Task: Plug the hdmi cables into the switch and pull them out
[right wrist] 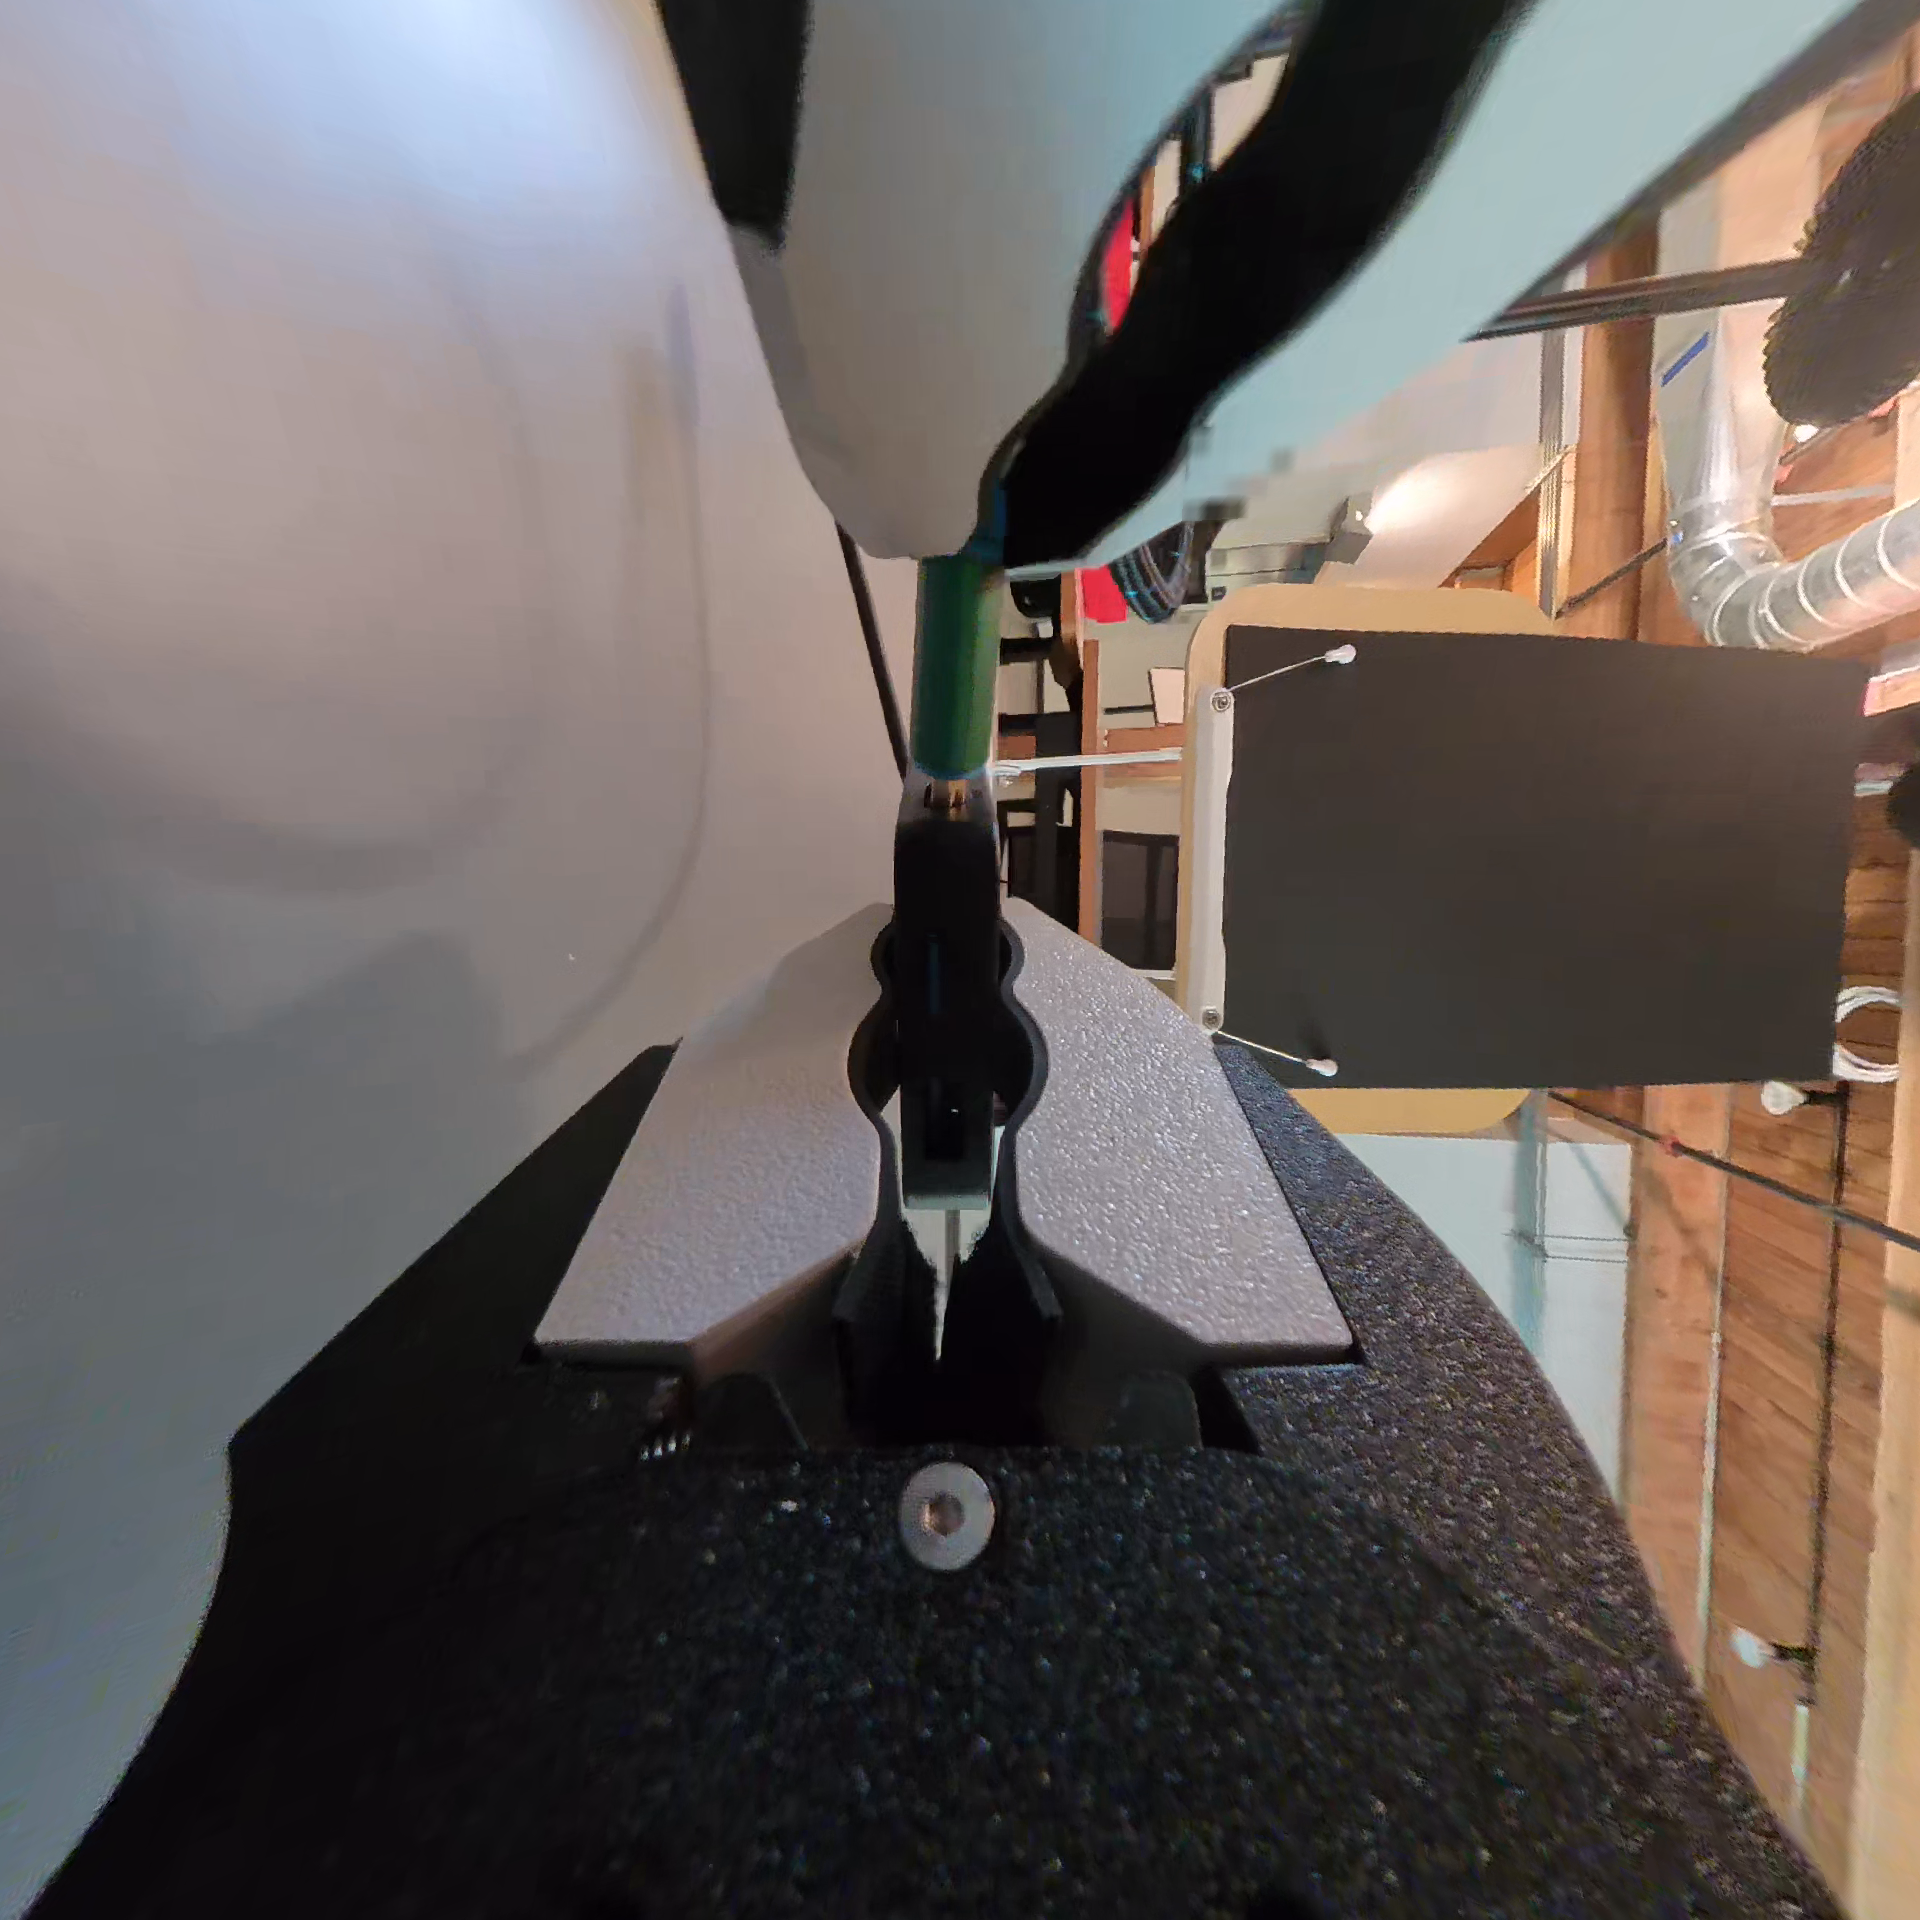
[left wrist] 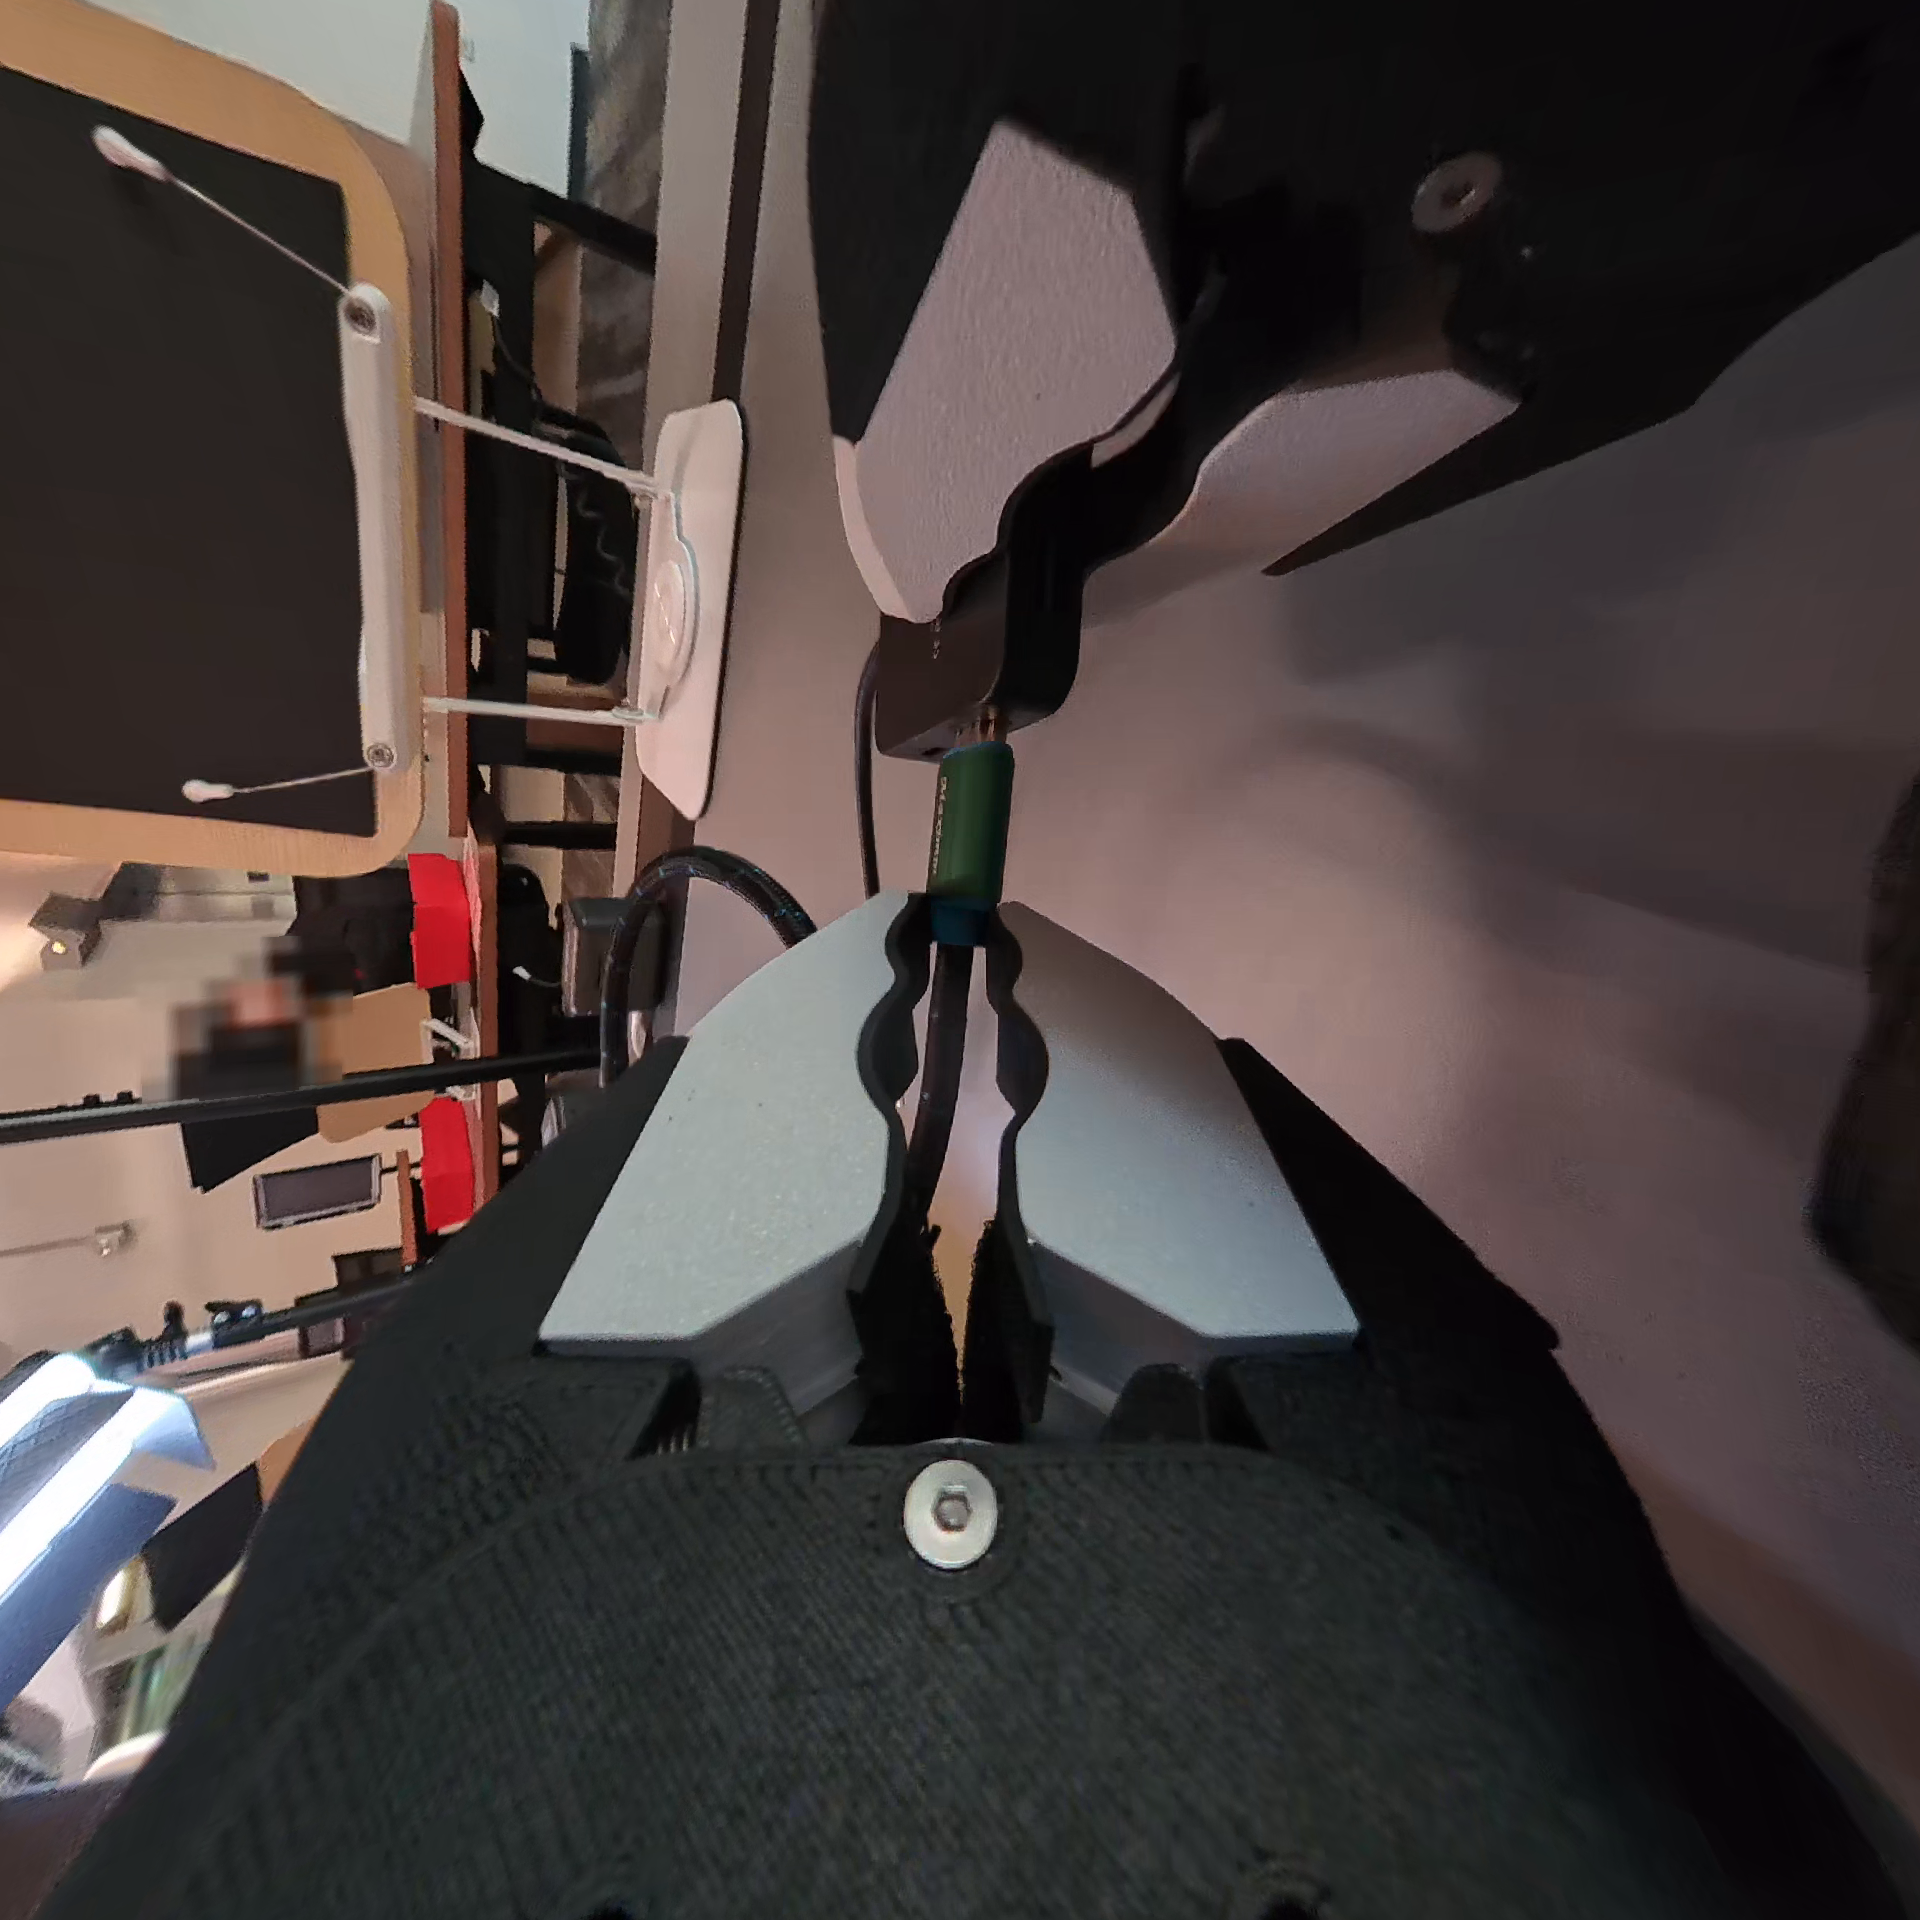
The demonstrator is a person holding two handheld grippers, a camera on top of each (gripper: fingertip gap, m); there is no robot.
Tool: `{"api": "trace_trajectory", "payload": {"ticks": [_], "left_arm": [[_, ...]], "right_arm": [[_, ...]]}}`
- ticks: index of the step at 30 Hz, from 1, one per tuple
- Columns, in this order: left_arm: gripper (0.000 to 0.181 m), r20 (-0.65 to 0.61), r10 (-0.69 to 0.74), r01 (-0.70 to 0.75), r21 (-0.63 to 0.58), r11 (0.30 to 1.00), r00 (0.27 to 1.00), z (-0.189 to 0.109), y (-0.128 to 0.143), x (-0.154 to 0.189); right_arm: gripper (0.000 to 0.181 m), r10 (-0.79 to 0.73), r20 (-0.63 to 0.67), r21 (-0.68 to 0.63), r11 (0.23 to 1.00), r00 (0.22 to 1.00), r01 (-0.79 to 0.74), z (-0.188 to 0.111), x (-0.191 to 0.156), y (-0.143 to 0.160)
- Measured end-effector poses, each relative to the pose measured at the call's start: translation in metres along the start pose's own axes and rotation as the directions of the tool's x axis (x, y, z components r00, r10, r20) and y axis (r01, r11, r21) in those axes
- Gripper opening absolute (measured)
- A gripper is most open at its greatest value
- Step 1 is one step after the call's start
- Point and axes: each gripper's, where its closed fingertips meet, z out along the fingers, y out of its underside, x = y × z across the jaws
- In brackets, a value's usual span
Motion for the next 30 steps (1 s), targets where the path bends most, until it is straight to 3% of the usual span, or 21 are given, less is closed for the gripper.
{"api": "trace_trajectory", "payload": {"ticks": [6,17,19,22,24,25,28,30], "left_arm": [[0.009,0.007,0.007,-0.008,0.026,1.0,1.0,0.001,0.0,-0.001],[0.01,-0.048,-0.04,0.04,-0.004,0.999,0.998,0.007,0.004,0.005],[0.015,-0.073,-0.096,0.096,-0.001,0.995,0.993,0.006,0.003,-0.002],[0.039,-0.058,-0.284,0.29,0.159,0.944,0.957,-0.014,-0.008,-0.032],[0.05,-0.059,-0.441,0.434,0.339,0.835,0.895,-0.036,-0.012,-0.058],[0.053,-0.075,-0.526,0.502,0.439,0.745,0.847,-0.048,-0.011,-0.072],[0.056,-0.195,-0.747,0.652,0.653,0.384,0.636,-0.078,0.013,-0.103],[0.06,-0.3,-0.826,0.721,0.671,0.174,0.478,-0.087,0.038,-0.112]], "right_arm": [[0.012,-0.026,-0.02,0.032,0.999,0.999,0.026,-0.004,0.006,-0.006],[0.013,-0.083,0.019,-0.055,0.995,0.996,0.084,0.003,0.001,-0.001],[0.013,-0.119,-0.01,-0.064,0.991,0.993,0.118,0.004,0.005,0.001],[0.014,-0.106,-0.005,-0.155,0.982,0.994,0.104,0.004,0.01,0.021],[0.013,-0.139,-0.066,-0.2,0.972,0.988,0.124,-0.001,0.024,0.034],[0.013,-0.161,-0.107,-0.21,0.968,0.981,0.136,-0.005,0.034,0.037],[0.013,-0.255,-0.22,-0.202,0.956,0.942,0.212,-0.019,0.061,0.037],[0.014,-0.299,-0.263,-0.201,0.947,0.917,0.251,-0.026,0.075,0.035]]}}
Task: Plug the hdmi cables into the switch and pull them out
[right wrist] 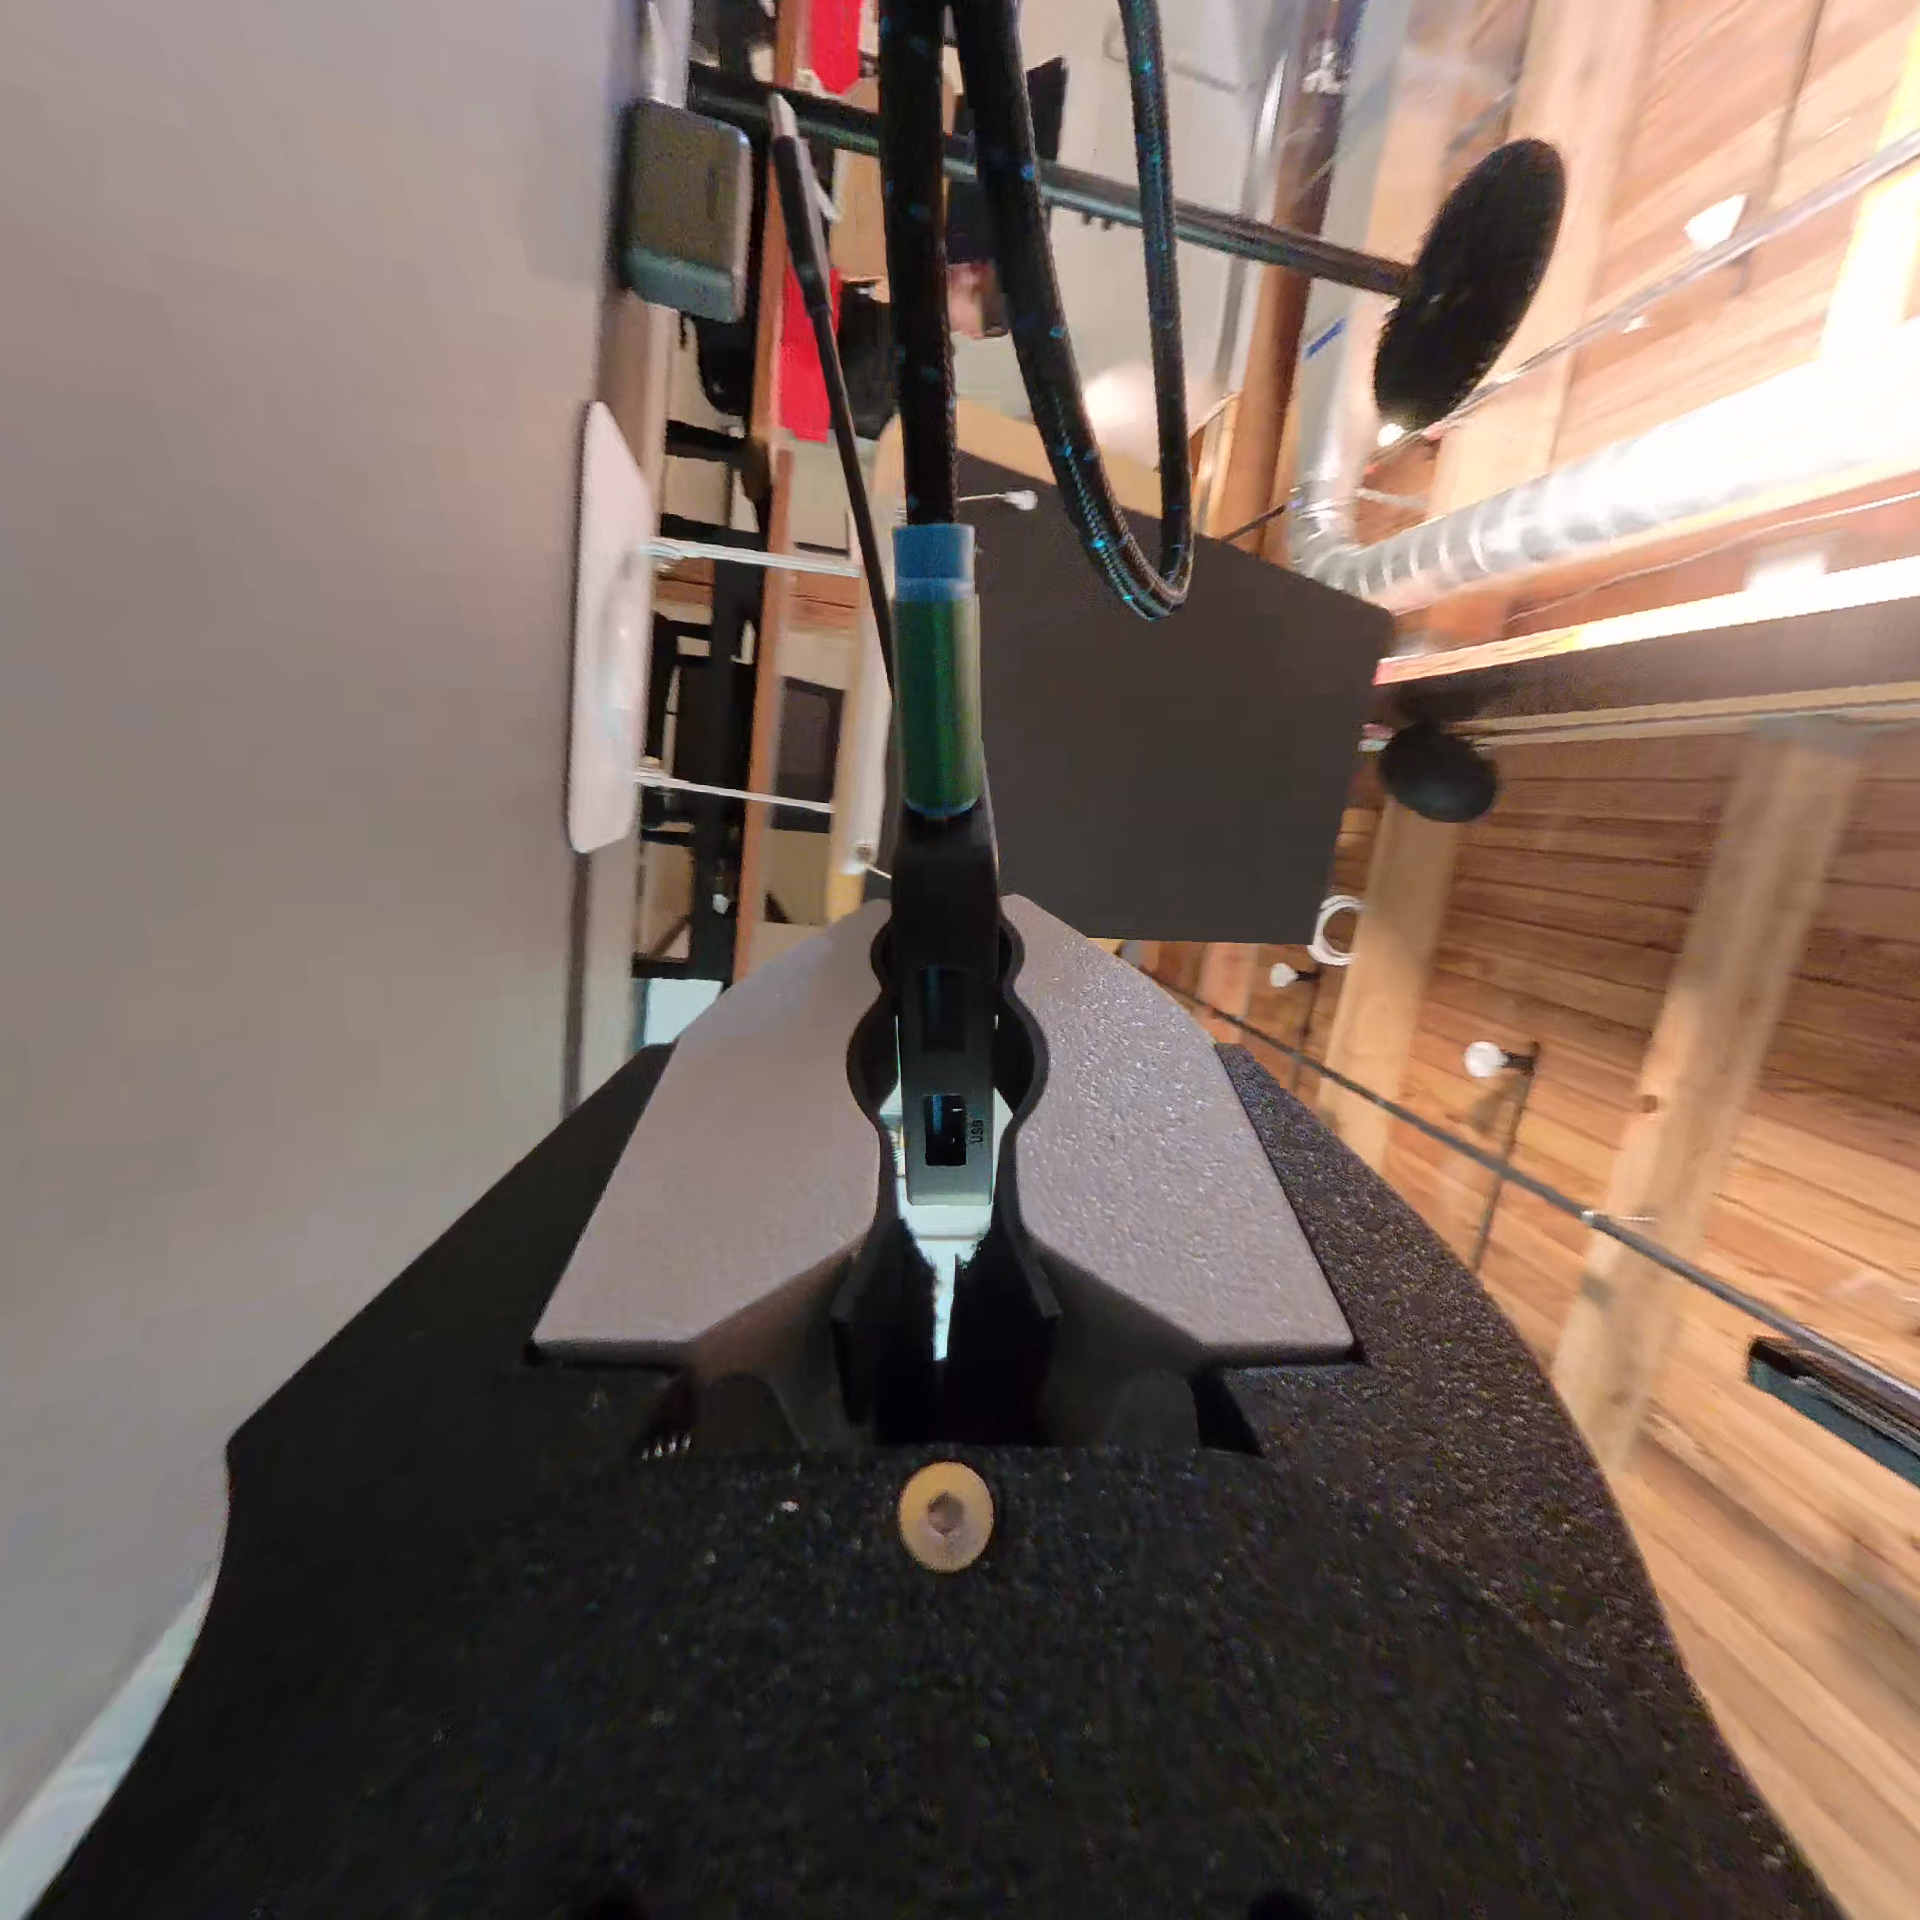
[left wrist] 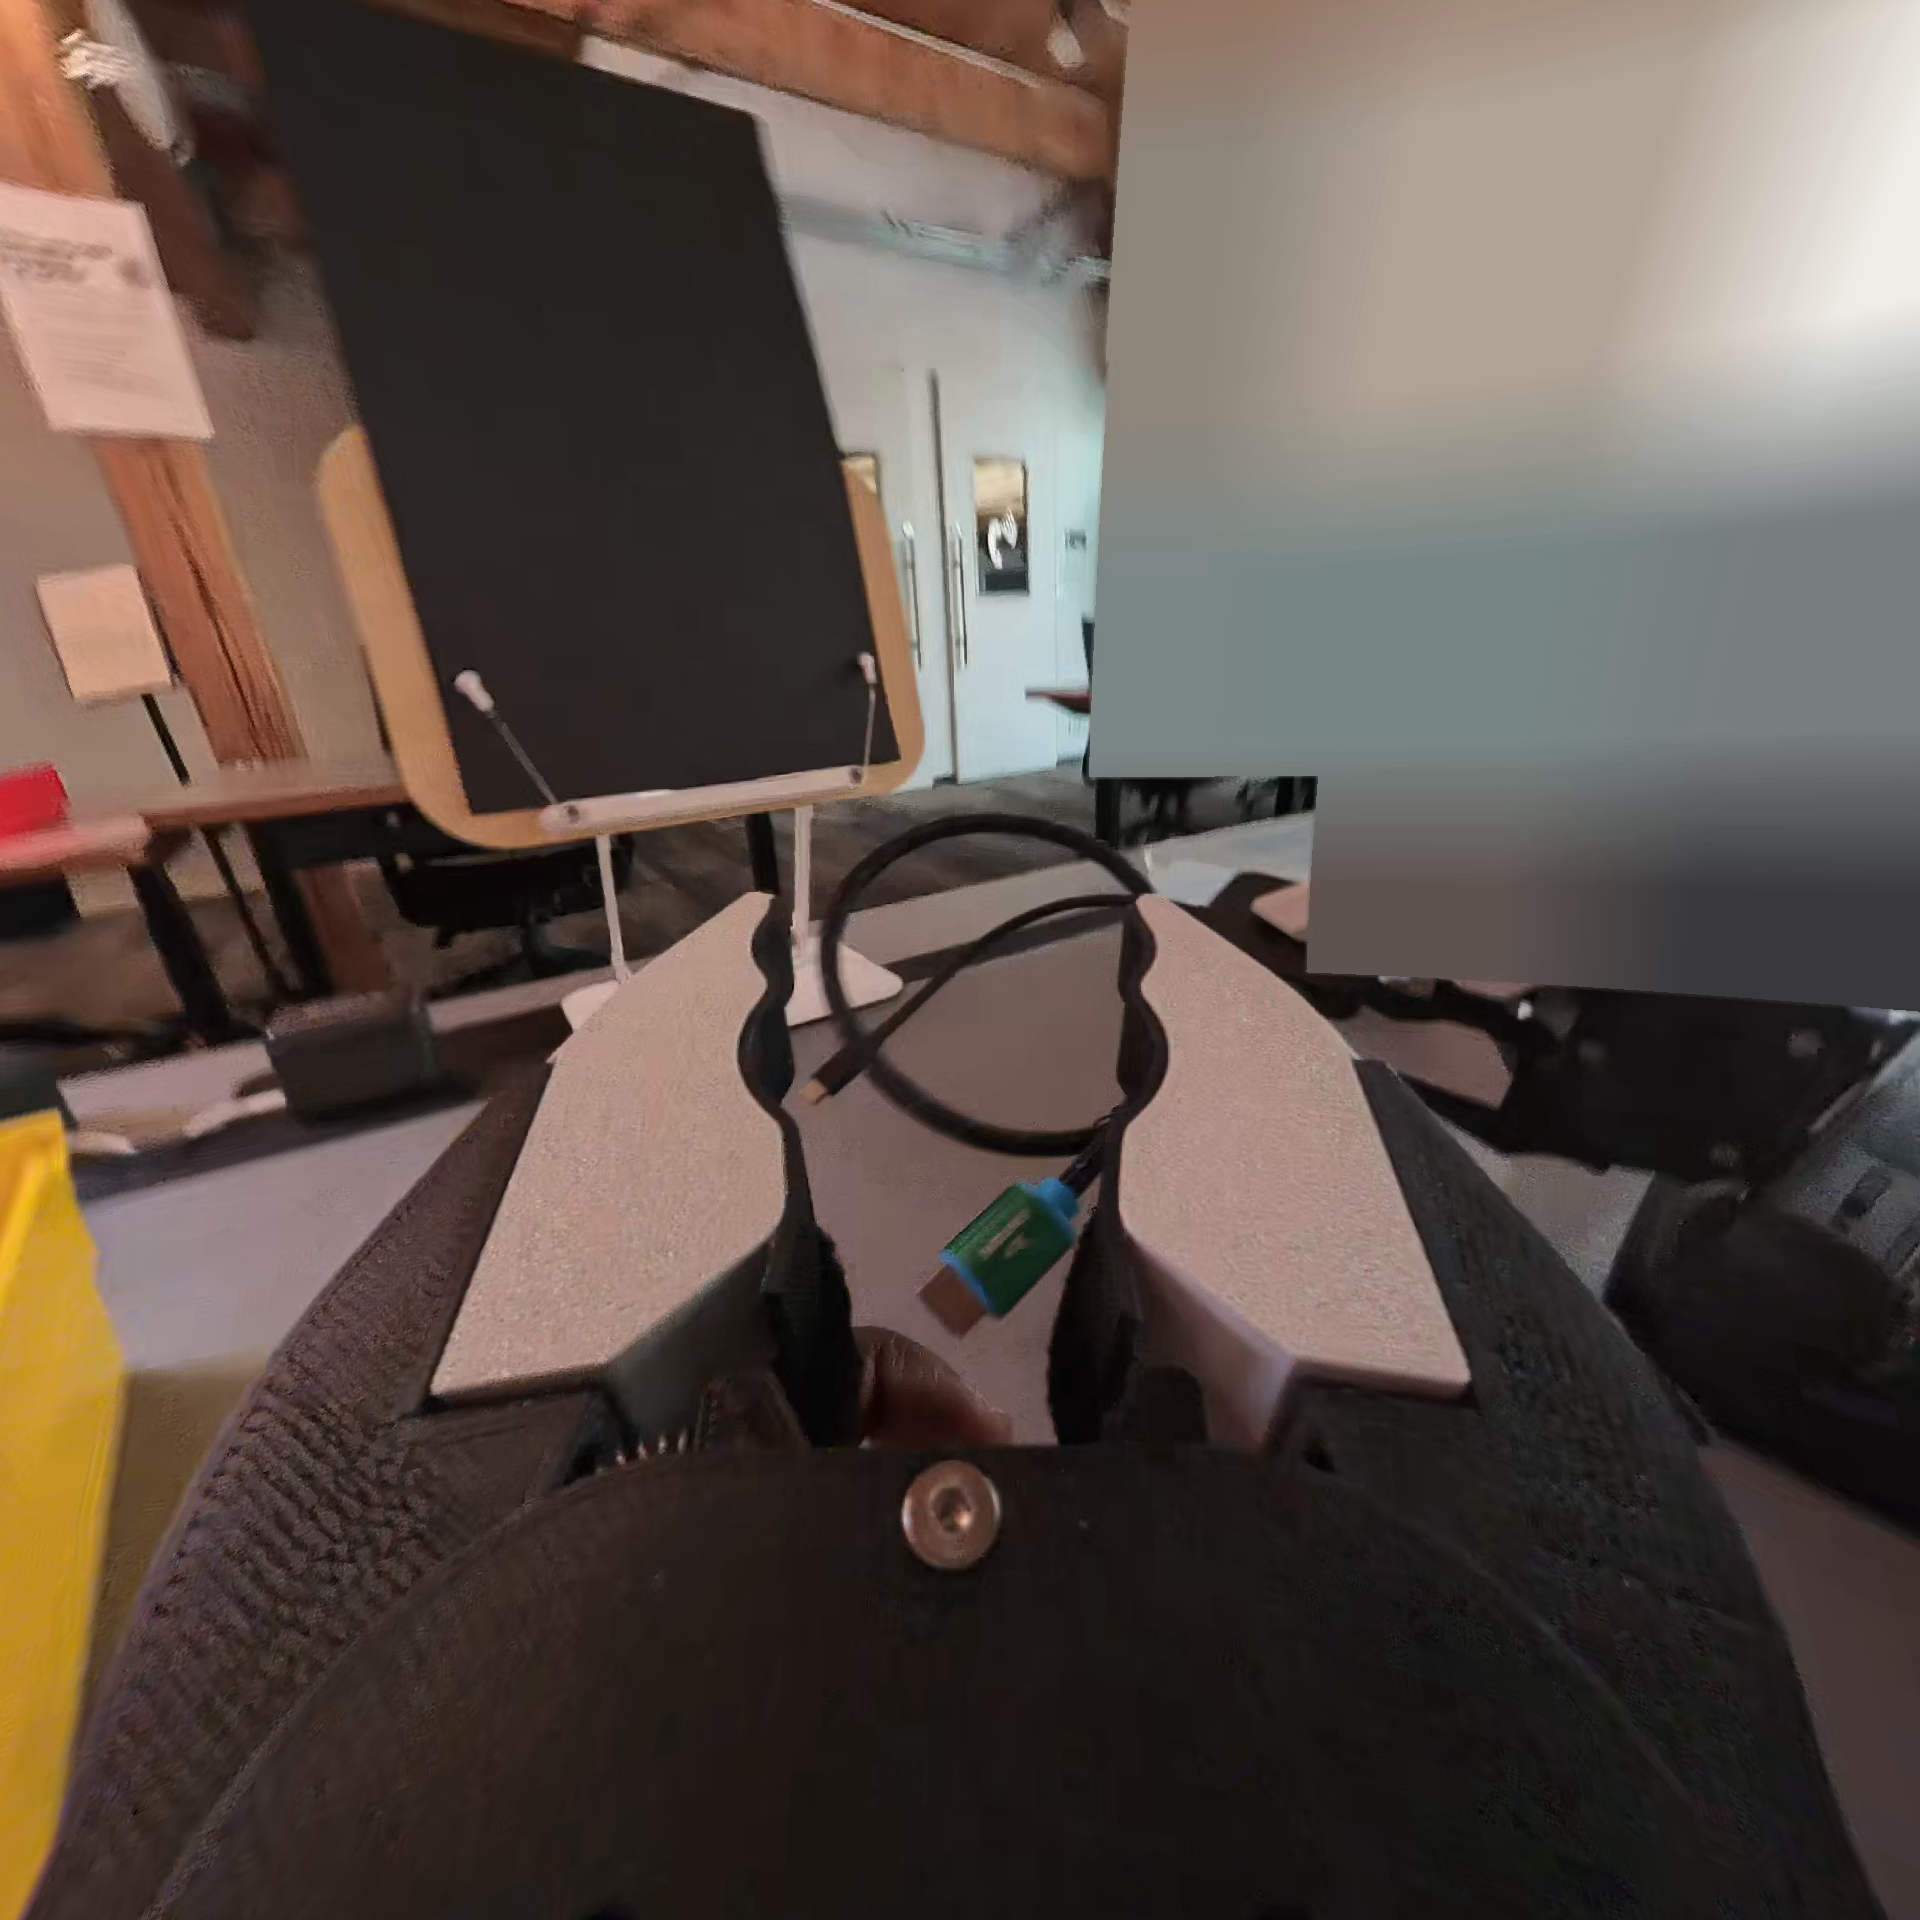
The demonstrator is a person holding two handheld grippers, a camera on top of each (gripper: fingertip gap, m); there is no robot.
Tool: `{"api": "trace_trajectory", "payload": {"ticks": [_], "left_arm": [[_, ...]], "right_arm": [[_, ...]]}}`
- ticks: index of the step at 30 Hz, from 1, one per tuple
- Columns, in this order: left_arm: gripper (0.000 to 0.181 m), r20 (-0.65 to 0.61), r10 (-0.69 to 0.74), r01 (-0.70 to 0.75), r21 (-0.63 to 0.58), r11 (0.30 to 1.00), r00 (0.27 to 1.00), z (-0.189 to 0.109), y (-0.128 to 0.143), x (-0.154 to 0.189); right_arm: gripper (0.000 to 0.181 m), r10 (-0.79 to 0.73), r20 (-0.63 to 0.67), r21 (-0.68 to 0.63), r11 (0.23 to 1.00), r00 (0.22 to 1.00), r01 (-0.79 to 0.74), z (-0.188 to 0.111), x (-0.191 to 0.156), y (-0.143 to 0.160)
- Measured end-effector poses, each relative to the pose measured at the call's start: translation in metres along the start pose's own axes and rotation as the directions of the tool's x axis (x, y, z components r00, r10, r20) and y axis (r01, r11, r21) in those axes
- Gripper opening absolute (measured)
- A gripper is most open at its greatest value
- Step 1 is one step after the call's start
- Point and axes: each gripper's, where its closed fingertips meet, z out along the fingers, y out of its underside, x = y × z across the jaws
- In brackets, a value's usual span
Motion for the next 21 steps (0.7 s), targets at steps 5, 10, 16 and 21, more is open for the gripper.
{"api": "trace_trajectory", "payload": {"ticks": [5,10,16,21], "left_arm": [[0.063,0.082,-0.208,0.202,0.079,0.976,0.975,-0.029,-0.001,-0.037],[0.063,0.091,-0.224,0.213,0.115,0.97,0.97,-0.036,-0.005,-0.041],[0.016,-0.348,0.038,-0.072,-0.086,0.994,0.937,-0.013,0.021,0.073],[0.029,-0.363,-0.503,0.452,-0.222,0.864,0.785,0.033,0.042,0.106]], "right_arm": [[0.013,-0.06,-0.057,-0.023,0.998,0.997,0.059,-0.004,0.021,0.014],[0.013,-0.065,-0.09,-0.053,0.997,0.994,0.061,-0.009,0.036,0.024],[0.013,0.046,0.008,-0.132,0.99,0.999,-0.044,-0.005,0.026,0.033],[0.013,0.214,-0.029,-0.14,0.966,0.976,-0.216,0.003,0.028,0.01]]}}
